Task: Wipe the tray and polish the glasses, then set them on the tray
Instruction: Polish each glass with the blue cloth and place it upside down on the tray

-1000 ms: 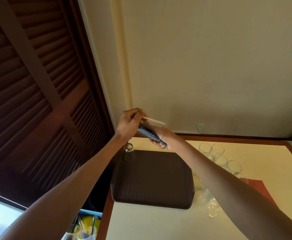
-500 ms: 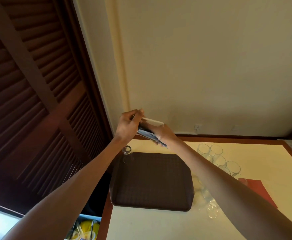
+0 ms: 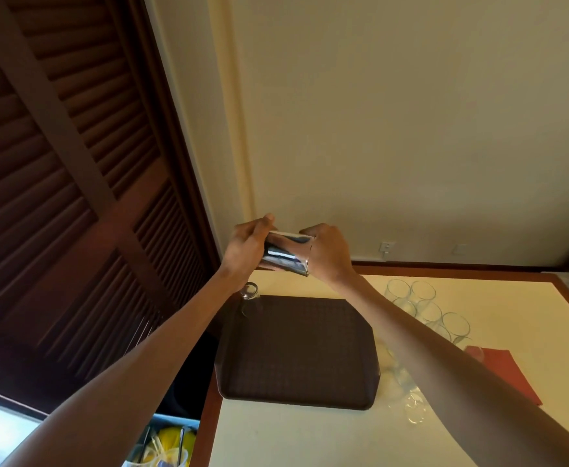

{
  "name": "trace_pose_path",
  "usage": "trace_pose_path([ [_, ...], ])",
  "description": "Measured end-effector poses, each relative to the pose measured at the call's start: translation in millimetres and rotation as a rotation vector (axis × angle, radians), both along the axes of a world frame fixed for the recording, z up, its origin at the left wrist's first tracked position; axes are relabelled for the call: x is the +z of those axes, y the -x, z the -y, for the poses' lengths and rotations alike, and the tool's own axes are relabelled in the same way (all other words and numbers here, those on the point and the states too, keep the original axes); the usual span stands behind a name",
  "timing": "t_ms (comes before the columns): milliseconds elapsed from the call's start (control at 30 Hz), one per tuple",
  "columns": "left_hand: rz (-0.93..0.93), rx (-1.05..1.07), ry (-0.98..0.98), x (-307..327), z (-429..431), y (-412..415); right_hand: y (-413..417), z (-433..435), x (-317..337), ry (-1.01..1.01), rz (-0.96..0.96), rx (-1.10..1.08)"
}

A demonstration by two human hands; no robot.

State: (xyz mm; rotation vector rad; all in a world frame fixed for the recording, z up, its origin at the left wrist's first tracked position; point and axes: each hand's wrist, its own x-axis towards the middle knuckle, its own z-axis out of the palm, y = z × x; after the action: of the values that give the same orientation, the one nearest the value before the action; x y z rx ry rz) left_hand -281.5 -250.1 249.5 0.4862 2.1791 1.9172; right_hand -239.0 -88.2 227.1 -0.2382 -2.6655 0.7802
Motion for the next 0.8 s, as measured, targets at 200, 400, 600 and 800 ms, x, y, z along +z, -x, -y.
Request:
trace_pose_path([
  [200,-0.166,-0.004,-0.051,-11.0,3.7,0.8,-5.0,6.4,9.0,0.370,0.323,0.041],
  [400,0.384,-0.058,-0.045,4.9,-1.1,-7.0,-12.5,0.2,24.6,-0.511,-0.135,0.025],
  [600,0.021,0.059,0.088,4.0,0.1,-1.4,-1.1,1.5,2.6,0.031,-0.019,-0.029],
  [800,-0.081,0.059,-0.043,-6.1,1.8,-5.0,-15.7,13.0,15.8,0.513,0.421,0.077],
])
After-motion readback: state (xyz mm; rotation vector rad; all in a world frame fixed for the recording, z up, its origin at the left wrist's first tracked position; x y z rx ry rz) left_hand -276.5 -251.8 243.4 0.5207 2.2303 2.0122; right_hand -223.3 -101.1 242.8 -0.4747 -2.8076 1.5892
